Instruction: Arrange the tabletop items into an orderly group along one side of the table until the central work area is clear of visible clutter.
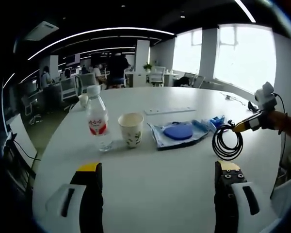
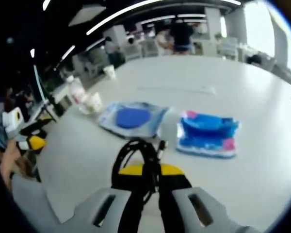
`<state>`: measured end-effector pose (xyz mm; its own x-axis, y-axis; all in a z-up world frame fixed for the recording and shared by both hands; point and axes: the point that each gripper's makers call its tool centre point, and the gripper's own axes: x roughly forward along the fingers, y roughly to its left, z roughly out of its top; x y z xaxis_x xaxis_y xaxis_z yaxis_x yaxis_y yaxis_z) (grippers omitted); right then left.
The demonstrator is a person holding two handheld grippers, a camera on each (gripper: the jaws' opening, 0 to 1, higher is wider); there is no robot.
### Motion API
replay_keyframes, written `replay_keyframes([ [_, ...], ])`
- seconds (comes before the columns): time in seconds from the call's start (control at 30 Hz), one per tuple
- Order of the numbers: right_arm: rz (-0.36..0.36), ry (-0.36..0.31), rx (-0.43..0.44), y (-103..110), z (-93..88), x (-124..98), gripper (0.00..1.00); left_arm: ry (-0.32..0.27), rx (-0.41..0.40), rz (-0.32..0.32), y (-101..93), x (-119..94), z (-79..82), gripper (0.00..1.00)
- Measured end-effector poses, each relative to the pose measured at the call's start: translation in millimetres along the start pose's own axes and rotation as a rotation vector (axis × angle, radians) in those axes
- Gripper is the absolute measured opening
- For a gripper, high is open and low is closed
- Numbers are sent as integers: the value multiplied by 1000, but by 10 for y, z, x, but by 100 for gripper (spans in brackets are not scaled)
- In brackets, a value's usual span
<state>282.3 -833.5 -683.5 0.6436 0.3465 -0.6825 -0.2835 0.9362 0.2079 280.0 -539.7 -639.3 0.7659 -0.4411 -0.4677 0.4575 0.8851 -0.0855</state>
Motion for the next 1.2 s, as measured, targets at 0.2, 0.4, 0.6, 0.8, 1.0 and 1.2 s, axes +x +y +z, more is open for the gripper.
replay_keyframes([
  [0.2,-21,18,8,-136,-68,77,5,5,0,3,7,-4,-14,96],
  [0.4,-34,40,24,-240,-163,150,5,3,-1,10,26,-13,-10,96],
  [0.6,-47,52,29,-305,-230,208,5,5,-5,17,45,-24,-22,96],
  [0.8,-79,64,7,-349,-282,260,6,10,-4,18,39,-32,-39,96],
  [1.0,-110,68,-11,-362,-300,282,7,9,-7,23,54,-46,-44,96],
  [1.2,-149,78,-26,-386,-343,327,8,14,-1,25,65,-58,-58,96],
])
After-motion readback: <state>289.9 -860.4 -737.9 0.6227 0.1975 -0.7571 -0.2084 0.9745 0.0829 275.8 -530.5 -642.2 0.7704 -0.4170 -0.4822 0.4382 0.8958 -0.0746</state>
